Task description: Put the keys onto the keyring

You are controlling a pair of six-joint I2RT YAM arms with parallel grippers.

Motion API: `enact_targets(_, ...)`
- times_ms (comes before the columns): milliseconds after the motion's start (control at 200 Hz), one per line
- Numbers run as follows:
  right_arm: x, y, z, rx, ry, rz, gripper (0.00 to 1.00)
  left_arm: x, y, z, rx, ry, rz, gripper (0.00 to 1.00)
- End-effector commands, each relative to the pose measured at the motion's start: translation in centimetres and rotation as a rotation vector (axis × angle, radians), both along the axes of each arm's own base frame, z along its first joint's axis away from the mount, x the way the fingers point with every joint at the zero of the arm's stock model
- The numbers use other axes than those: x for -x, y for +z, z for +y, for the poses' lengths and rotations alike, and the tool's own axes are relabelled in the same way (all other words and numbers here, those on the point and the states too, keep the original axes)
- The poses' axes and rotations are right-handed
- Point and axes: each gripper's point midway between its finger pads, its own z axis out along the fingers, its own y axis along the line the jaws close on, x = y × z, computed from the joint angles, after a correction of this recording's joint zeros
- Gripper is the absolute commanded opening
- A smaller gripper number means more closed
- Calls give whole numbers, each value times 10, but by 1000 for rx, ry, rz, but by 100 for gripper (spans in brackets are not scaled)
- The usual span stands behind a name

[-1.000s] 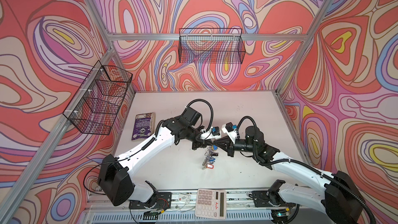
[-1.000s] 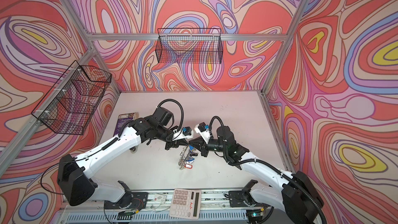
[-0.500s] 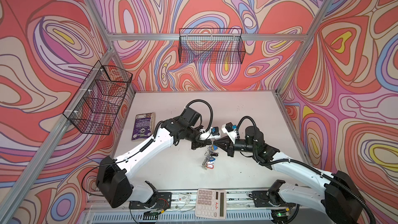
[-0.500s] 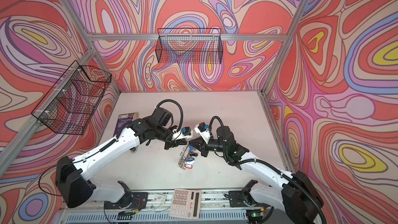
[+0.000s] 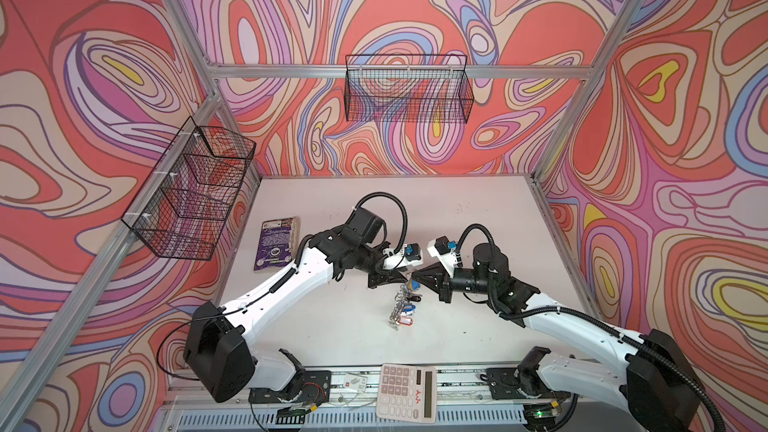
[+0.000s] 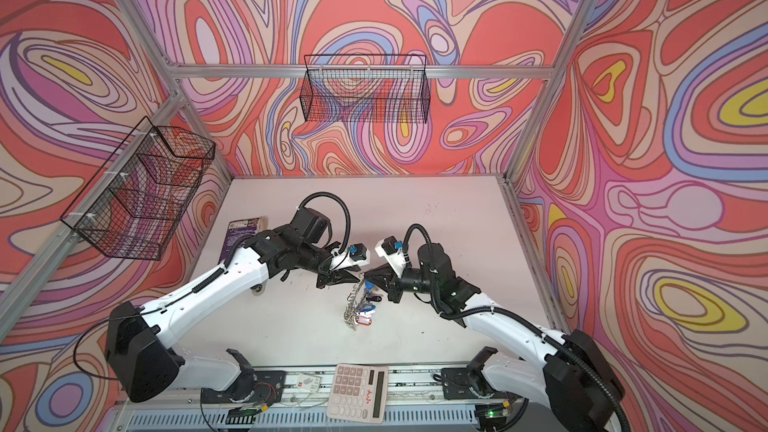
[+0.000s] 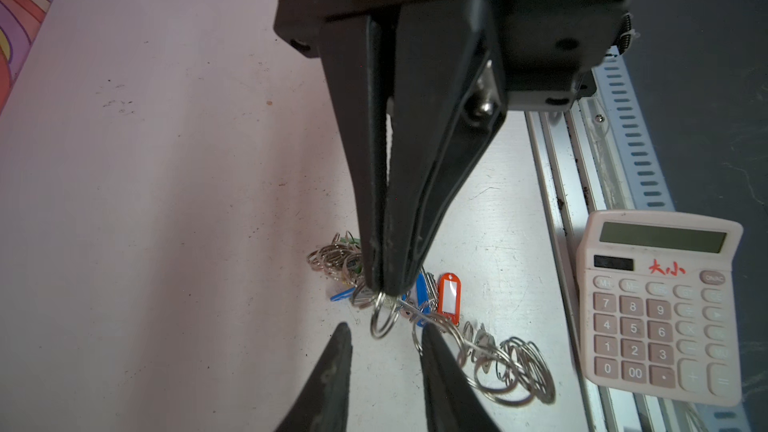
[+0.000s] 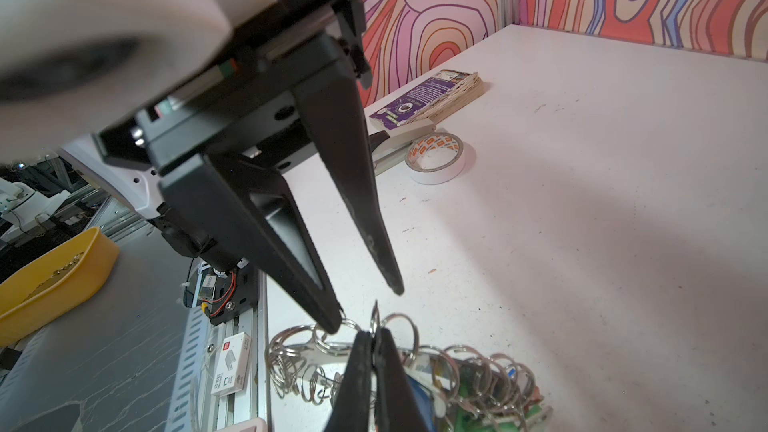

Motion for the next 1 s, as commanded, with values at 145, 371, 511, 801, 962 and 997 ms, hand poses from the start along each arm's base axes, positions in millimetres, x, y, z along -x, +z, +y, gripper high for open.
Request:
enact_targets(145, 0, 26, 6, -51, 31, -69, 0, 3, 11, -12, 39, -51, 22, 19)
enact_targets(371, 0, 26, 5, -48, 26, -74, 0, 5, 4, -13, 8, -68, 41, 12)
enact_targets(511, 0, 26, 5, -47, 25, -74, 0, 8, 2, -14, -6, -81, 62, 11)
enact_targets(801, 0, 26, 5, -44, 24, -76, 0, 13, -4, -17, -23, -96, 86, 19)
enact_targets(962, 0, 26, 5, -43, 24, -76, 0, 13, -7, -17, -35, -98, 95, 18)
enact_targets(997, 0, 26, 5, -44, 24, -78, 0, 13, -9, -17, -42, -99, 97, 17)
